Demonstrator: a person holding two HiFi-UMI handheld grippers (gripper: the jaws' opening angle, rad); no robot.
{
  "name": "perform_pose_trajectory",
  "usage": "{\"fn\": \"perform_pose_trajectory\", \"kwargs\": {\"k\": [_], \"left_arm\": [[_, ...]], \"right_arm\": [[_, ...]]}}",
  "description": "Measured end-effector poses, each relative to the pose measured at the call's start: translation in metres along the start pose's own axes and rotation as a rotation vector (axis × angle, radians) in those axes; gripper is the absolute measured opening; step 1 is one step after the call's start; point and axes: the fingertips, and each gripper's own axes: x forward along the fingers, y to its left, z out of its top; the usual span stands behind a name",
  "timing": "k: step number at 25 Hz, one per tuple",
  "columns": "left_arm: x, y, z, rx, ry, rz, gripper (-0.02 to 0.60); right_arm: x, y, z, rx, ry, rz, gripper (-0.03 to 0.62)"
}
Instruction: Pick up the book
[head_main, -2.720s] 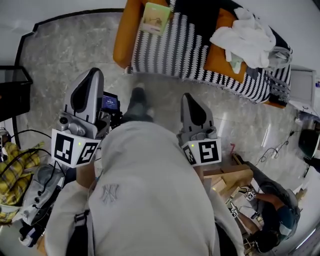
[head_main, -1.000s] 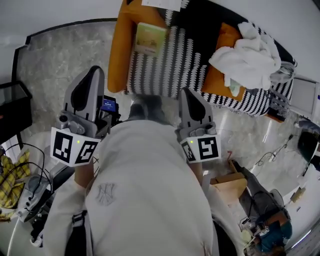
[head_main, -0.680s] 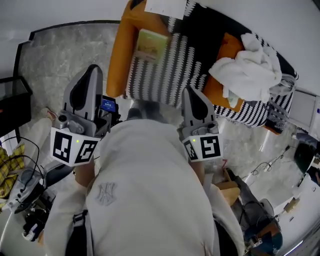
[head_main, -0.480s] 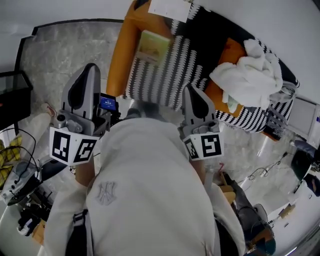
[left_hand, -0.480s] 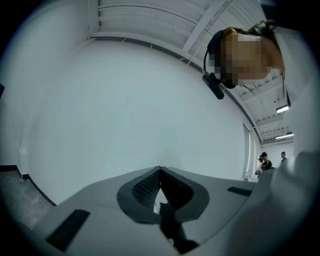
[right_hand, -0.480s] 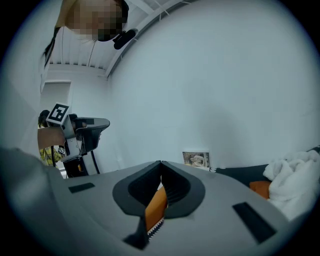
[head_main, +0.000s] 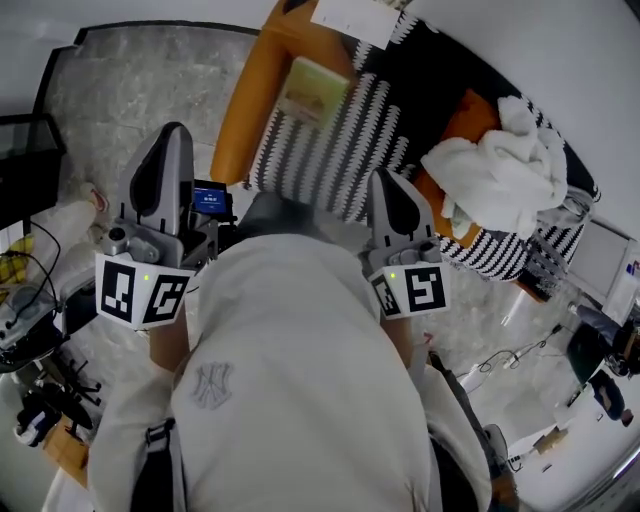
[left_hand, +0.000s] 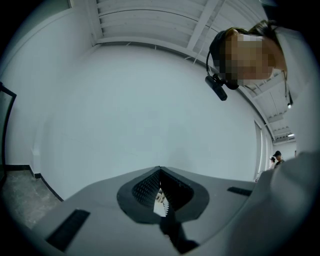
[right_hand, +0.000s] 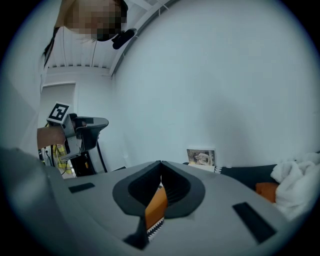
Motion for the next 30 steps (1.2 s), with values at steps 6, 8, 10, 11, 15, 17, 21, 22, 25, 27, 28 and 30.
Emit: {"fn": "perform_pose_trajectory", "kwargs": {"k": [6, 8, 10, 11, 15, 17, 21, 22, 25, 27, 28, 30], "left_arm": [[0.003, 0.007, 0.001, -0.001, 0.022, 0.017, 0.009], [0.008, 0.009, 0.004, 0.002, 0.026, 0.003, 0.009], [0.016, 0.012, 0.005, 0.001, 0.031, -0.021, 0.009], [0.022, 0.013, 0.006, -0.002, 0.031, -0.036, 0.009], [0.042, 0.020, 0.015, -0.012, 0.021, -0.099, 0.009], [0.053, 0.025, 0.016, -0.022, 0.023, -0.126, 0.009], [0.073, 0.037, 0.017, -0.039, 0.033, -0.176, 0.009], [0.077, 0.041, 0.016, -0.043, 0.035, -0.187, 0.009], [0.088, 0.051, 0.013, -0.060, 0.042, -0.211, 0.009], [0.093, 0.058, 0.011, -0.064, 0.052, -0.226, 0.009], [0.095, 0.062, 0.011, -0.065, 0.057, -0.233, 0.009], [0.102, 0.069, 0.013, -0.064, 0.064, -0.235, 0.009]], "right_arm": [[0.010, 0.005, 0.000, 0.026, 0.009, 0.019, 0.017], [0.014, 0.006, 0.002, 0.030, 0.006, 0.014, 0.017], [0.018, 0.006, 0.005, 0.034, 0.002, -0.005, 0.017], [0.021, 0.004, 0.006, 0.036, -0.001, -0.019, 0.017], [0.030, 0.004, 0.020, 0.039, -0.027, -0.078, 0.017], [0.034, 0.004, 0.023, 0.034, -0.026, -0.108, 0.017], [0.041, 0.004, 0.024, 0.035, -0.013, -0.170, 0.017], [0.043, 0.006, 0.026, 0.038, -0.017, -0.171, 0.017], [0.055, 0.012, 0.030, 0.066, -0.043, -0.150, 0.017], [0.064, 0.018, 0.036, 0.081, -0.079, -0.136, 0.017], [0.068, 0.019, 0.040, 0.086, -0.101, -0.138, 0.017], [0.075, 0.019, 0.049, 0.107, -0.142, -0.143, 0.017]]}}
